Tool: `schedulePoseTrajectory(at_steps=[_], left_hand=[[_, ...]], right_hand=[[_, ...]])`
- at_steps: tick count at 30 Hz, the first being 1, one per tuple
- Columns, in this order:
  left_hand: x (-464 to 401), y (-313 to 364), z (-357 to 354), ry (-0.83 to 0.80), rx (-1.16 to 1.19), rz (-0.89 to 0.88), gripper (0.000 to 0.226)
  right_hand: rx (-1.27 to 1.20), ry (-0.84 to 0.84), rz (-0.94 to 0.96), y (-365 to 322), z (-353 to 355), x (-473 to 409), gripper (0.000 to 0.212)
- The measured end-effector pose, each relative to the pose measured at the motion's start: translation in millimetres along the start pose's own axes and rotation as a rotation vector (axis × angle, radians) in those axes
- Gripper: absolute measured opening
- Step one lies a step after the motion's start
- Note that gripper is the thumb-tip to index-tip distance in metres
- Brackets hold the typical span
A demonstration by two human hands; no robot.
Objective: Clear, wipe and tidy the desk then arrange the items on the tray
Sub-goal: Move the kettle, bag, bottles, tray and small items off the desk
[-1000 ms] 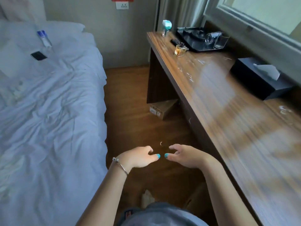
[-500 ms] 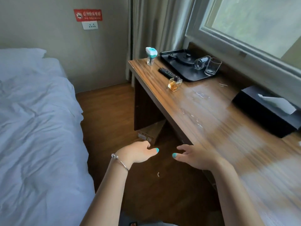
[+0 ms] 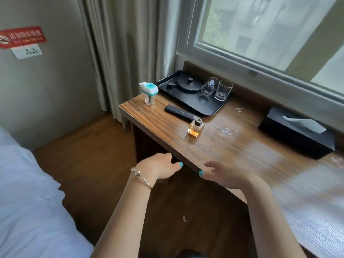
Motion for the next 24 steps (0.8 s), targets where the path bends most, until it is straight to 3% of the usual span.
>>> schedulePoseTrajectory(at_steps=[8,11,17,20,24], left_hand=[[-81,32,72,-0.068,-0.033,-0.132,0.057],[-128,45,105,-0.039,-0.12,-0.136,0.045],[-203,83,177,0.014,-0.336,-0.191,0.058],[-233,91,214,0.044,-0.33,-0.242,0.052],[-272,105,245,0.04,-0.264,-0.442,0.046]], right_hand=[[-0.111,0.127,-0.034,7,76,-56,0.066],[-0.13,0.232,-0.065,18,112,-85,0.067],[-0.24,0.217,-0.103,34,169,-143,0.066],[-0.238,0.256,-0.101,33,195,-170,0.069],[-0.323,0.491,-0.028,31,222,-197,0.073]])
Point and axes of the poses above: each hand's wrist, its own x-axis away from the middle knuckle, its own z-axis out of the back of the hand, y = z × x, the point moved 10 cm from there along -x, towards the middle knuckle, and after that the axes turned 6 degrees about x, right-handed, at the moved point
